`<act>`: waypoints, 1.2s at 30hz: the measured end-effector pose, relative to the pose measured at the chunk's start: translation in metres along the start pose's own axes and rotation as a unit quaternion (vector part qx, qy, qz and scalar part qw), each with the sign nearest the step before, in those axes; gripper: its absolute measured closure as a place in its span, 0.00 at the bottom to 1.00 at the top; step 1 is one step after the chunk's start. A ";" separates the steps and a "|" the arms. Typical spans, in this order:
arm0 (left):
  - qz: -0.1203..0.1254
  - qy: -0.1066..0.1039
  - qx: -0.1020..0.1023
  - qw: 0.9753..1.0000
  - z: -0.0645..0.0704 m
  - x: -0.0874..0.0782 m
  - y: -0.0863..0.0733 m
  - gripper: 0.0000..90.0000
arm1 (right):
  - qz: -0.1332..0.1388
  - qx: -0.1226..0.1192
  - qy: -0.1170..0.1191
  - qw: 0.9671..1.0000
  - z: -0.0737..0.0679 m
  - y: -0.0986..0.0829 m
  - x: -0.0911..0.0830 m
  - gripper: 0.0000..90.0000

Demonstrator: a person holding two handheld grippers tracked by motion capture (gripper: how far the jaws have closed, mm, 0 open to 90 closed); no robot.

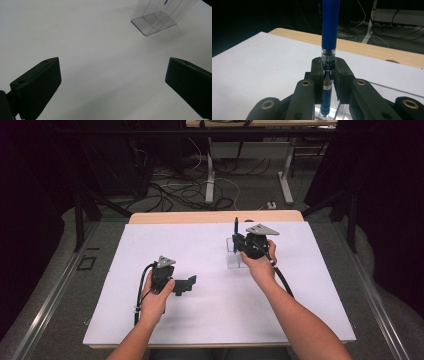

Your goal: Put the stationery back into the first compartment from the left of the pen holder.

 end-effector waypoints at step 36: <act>0.006 0.003 -0.009 1.000 -0.005 -0.002 0.001 0.00 | -0.016 0.000 0.041 0.999 -0.006 -0.017 -0.047 0.24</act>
Point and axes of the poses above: each handheld gripper's, and its own axes: x roughly forward along the jaws, y roughly out of its top, z roughly to its right, the point moved 9 cm from there along x, roughly forward along the jaws, and after that the axes turned 5 degrees about -y, right-handed, at the moved point
